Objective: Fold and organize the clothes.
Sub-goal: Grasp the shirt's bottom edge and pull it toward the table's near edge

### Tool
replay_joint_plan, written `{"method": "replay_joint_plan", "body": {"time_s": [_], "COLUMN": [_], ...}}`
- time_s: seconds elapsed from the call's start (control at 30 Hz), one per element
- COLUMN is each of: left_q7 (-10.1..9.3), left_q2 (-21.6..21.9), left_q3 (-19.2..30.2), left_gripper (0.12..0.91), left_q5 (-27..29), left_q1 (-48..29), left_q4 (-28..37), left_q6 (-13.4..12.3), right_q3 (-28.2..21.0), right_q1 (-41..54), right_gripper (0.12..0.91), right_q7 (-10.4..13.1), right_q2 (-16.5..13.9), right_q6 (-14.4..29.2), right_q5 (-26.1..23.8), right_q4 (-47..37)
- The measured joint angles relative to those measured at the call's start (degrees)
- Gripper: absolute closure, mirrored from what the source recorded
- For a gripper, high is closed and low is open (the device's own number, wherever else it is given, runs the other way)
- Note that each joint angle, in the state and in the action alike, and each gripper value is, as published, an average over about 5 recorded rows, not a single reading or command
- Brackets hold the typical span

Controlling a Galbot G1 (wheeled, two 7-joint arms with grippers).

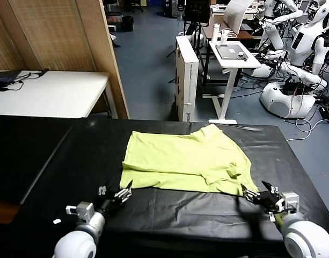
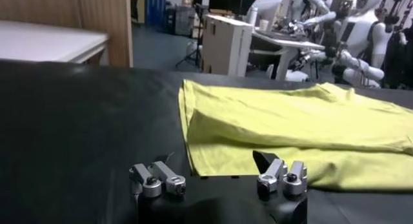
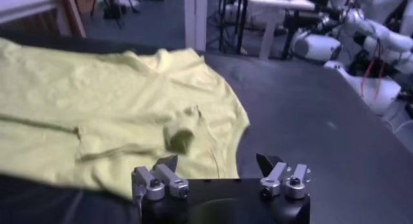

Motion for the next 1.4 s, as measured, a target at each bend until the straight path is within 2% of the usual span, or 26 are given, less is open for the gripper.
{"method": "replay_joint_plan", "body": {"time_s": [0.07, 0.13, 0.3, 0.4, 0.47, 0.57, 0.6, 0.73, 0.87, 1.07, 1.4], "left_q7": [0.05, 0.1, 0.12, 0.13, 0.13, 0.1, 0.03, -0.64, -1.5, -1.9, -1.99], "left_q2": [-0.1, -0.2, -0.2, -0.1, -0.1, 0.0, 0.1, 1.1, 3.1, 6.8, 9.5], "left_q3": [0.2, 0.3, 0.3, 0.2, 0.2, 0.2, 0.2, -0.2, -1.3, -3.7, -7.3], "left_gripper": [0.193, 0.256, 0.416, 0.591, 0.723, 0.86, 0.881, 0.885, 0.885, 0.885, 0.885], "left_q5": [0.1, 0.2, 0.4, 0.5, 0.6, 0.8, 0.8, 0.5, 0.0, -0.4, 0.3], "left_q1": [0.2, 0.3, 0.7, 0.9, 1.0, 1.0, 1.1, 1.6, 3.4, 8.4, 20.0], "left_q4": [-0.1, -0.1, -0.2, -0.3, -0.3, -0.2, -0.2, -0.8, -2.5, -6.5, -13.4], "left_q6": [-0.1, -0.2, -0.3, -0.4, -0.5, -0.5, -0.5, -0.5, -0.3, 0.1, 0.2], "right_q3": [-0.1, -0.2, -0.5, -0.8, -0.9, -0.9, -0.7, 0.1, 1.1, 2.5, 2.8], "right_q1": [-0.1, 0.0, 0.2, 0.2, 0.0, -0.5, -0.8, -2.4, -4.8, -9.6, -16.4], "right_gripper": [0.273, 0.361, 0.651, 0.812, 0.874, 0.884, 0.885, 0.885, 0.885, 0.885, 0.885], "right_q7": [-0.2, -0.3, -0.2, 0.4, 1.5, 4.2, 5.2, 8.3, 9.9, 10.9, 11.9], "right_q2": [0.1, 0.1, 0.1, -0.1, -0.3, -0.9, -1.2, -2.7, -4.2, -5.0, -3.5], "right_q6": [0.1, 0.2, 0.3, 0.3, 0.0, -1.4, -2.1, -5.2, -7.5, -9.7, -13.2], "right_q5": [-0.2, -0.3, -0.3, -0.3, 0.2, 2.2, 3.2, 6.6, 8.2, 8.3, 6.6], "right_q4": [-0.2, -0.3, -0.3, -0.1, 0.2, 1.2, 1.7, 4.5, 7.9, 12.6, 17.0]}}
